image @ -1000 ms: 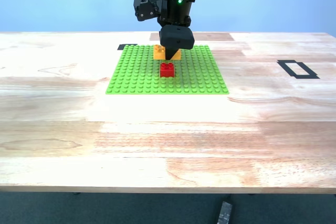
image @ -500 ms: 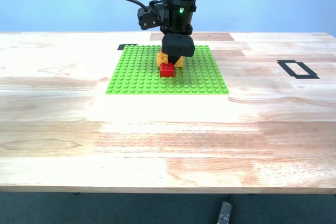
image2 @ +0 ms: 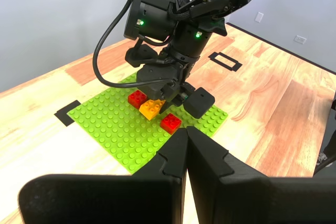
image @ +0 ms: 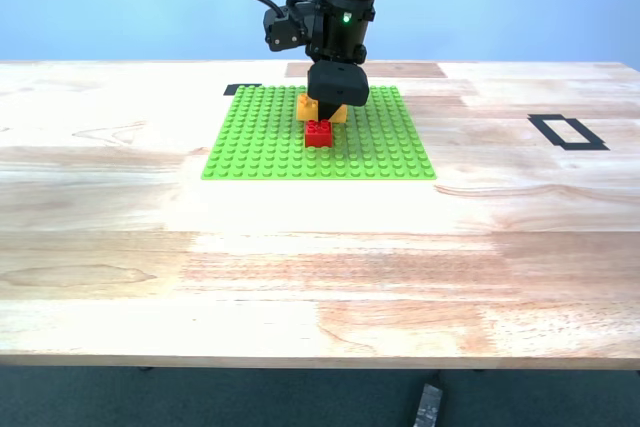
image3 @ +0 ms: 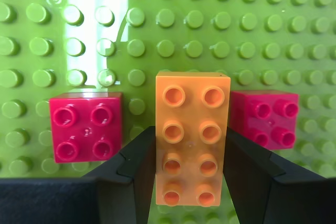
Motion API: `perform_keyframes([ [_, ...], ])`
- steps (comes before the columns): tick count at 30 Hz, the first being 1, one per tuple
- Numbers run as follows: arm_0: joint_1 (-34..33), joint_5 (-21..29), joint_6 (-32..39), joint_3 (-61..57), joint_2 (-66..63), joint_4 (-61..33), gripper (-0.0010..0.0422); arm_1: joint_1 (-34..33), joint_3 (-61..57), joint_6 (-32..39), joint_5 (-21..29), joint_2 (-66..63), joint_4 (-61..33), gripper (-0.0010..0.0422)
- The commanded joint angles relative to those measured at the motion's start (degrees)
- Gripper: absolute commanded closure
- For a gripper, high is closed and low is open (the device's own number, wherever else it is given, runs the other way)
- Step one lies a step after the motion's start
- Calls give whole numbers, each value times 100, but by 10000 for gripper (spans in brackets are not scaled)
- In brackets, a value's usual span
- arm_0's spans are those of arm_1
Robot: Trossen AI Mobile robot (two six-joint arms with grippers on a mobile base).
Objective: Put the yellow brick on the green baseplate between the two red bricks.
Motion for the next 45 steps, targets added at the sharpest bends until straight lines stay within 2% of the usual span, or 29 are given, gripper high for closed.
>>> perform_keyframes([
  [1,2,0,2,2,2,2,413,-13,7,33,-96,-4,31,390],
  [9,2,0,7,2,2,7,412,-31,-7,155,-120,-4,48,309],
  [13,2,0,48,2,2,13,412,-31,-59,146,-153,-4,66,283],
  [26,2,-2,50,2,2,50,412,7,-293,105,-256,-7,232,276],
  [45,2,-2,155,2,2,48,413,2,-155,201,-249,-24,247,231],
])
